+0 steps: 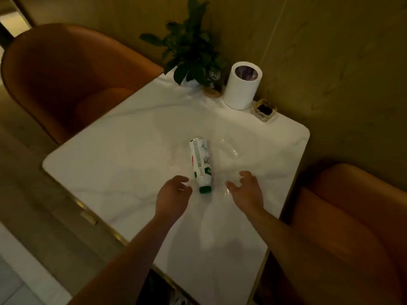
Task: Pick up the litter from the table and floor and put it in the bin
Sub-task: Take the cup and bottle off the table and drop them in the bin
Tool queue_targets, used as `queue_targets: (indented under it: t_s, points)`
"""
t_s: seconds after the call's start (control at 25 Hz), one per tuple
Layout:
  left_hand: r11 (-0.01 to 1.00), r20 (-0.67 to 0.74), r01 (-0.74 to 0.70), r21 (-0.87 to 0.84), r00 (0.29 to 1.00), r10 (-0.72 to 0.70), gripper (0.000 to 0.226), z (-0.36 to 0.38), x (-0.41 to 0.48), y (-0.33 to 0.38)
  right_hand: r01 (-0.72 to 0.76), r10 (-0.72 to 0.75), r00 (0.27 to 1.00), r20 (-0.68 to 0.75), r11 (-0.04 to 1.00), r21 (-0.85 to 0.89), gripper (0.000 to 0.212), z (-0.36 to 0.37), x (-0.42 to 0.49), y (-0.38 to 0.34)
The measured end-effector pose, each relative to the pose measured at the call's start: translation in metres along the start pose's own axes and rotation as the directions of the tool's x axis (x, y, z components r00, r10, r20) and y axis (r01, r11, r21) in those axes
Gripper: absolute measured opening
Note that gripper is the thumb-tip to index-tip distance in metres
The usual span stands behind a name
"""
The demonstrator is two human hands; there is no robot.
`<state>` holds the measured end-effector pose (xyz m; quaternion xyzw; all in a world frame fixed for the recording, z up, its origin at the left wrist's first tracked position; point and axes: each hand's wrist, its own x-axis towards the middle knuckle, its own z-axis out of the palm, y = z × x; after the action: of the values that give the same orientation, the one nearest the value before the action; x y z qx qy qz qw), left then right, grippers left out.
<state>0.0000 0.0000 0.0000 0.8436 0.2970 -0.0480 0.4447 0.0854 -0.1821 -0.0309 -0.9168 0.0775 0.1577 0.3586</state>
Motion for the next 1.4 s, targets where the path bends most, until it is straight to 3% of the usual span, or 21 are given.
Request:
queue_targets:
  t_s: [0.12, 0.2, 0.32, 0.4, 0.52, 0.6, 0.64, 0.68, 0.72, 0.8, 0.84, 0.92, 1.04, 1.12, 1.2, 1.32, 1.4]
  points:
    - [1.000, 0.051, 0.028, -0.007, 0.998, -0.028, 0.029, 0.015, 0.011, 0.002, -0.026, 0.033, 0.999, 0.017, 0.952, -0.304, 0.075, 0.017, 0.019, -0.005]
    - [0.998, 0.105, 0.061, 0.003, 0.993, -0.061, 0.029, 0.023, 0.013, 0.001, -0.025, 0.062, 0.993, 0.099, 0.940, -0.341, 0.072, 0.026, 0.024, 0.001]
    - [0.997, 0.114, 0.080, -0.023, 0.991, -0.076, 0.036, 0.020, 0.024, 0.000, -0.072, 0.082, 0.993, 0.083, 0.990, -0.125, 0.064, 0.021, 0.020, 0.002]
    - [0.986, 0.162, 0.089, -0.142, 0.985, -0.065, 0.046, 0.017, 0.030, 0.005, 0.017, -0.020, 0.998, 0.058, 0.998, 0.059, 0.063, 0.021, 0.003, -0.013]
    - [0.869, 0.220, 0.164, -0.467, 0.973, -0.066, 0.052, 0.012, 0.037, 0.013, 0.209, -0.258, 0.932, 0.253, 0.956, 0.206, 0.064, 0.029, -0.019, -0.043]
    - [0.812, 0.141, 0.184, -0.554, 0.982, -0.126, 0.053, 0.006, 0.047, 0.009, 0.180, -0.288, 0.875, 0.390, 0.940, 0.290, 0.077, 0.031, -0.004, -0.050]
    - [0.811, 0.103, 0.177, -0.558, 0.984, -0.143, 0.058, 0.001, 0.053, 0.005, 0.172, -0.274, 0.896, 0.349, 0.939, 0.297, 0.077, 0.031, 0.012, -0.050]
    - [0.817, 0.074, 0.169, -0.551, 0.985, -0.154, 0.061, -0.004, 0.060, 0.000, 0.195, -0.263, 0.939, 0.222, 0.939, 0.285, 0.070, 0.030, 0.034, -0.049]
    - [0.825, 0.055, 0.161, -0.541, 0.986, -0.156, 0.062, -0.009, 0.067, -0.006, 0.243, -0.258, 0.965, 0.046, 0.946, 0.216, 0.060, 0.025, 0.058, -0.050]
    - [0.835, 0.033, 0.146, -0.531, 0.988, -0.152, 0.063, -0.020, 0.076, -0.015, 0.259, -0.267, 0.939, -0.217, 0.964, -0.063, 0.050, 0.015, 0.101, -0.050]
    - [0.843, 0.028, 0.143, -0.519, 0.988, -0.151, 0.064, -0.023, 0.079, -0.018, 0.196, -0.240, 0.939, -0.247, 0.962, -0.190, 0.052, 0.012, 0.120, -0.050]
    - [0.862, 0.032, 0.144, -0.485, 0.989, -0.147, 0.064, -0.026, 0.081, -0.020, 0.072, -0.142, 0.975, -0.168, 0.928, -0.367, 0.062, 0.014, 0.144, -0.048]
    - [0.869, 0.042, 0.149, -0.471, 0.988, -0.147, 0.067, -0.023, 0.084, -0.021, 0.067, -0.105, 0.993, -0.059, 0.886, -0.459, 0.062, 0.019, 0.151, -0.039]
    - [0.879, 0.050, 0.148, -0.453, 0.989, -0.140, 0.069, -0.021, 0.085, -0.020, 0.074, -0.109, 0.988, -0.105, 0.953, -0.293, 0.060, 0.017, 0.142, -0.041]
    - [0.895, 0.055, 0.138, -0.425, 0.990, -0.126, 0.069, -0.020, 0.083, -0.020, 0.079, -0.078, 0.990, -0.120, 0.997, 0.002, 0.060, 0.013, 0.119, -0.054]
    - [0.918, 0.095, 0.108, -0.381, 0.992, -0.077, 0.066, -0.019, 0.076, -0.019, 0.041, -0.068, 0.997, 0.048, 0.904, 0.425, 0.060, 0.008, 0.067, -0.084]
    - [0.930, 0.148, 0.097, -0.353, 0.988, -0.046, 0.065, -0.021, 0.069, -0.019, 0.008, -0.119, 0.980, 0.158, 0.821, 0.571, 0.054, 0.008, 0.035, -0.100]
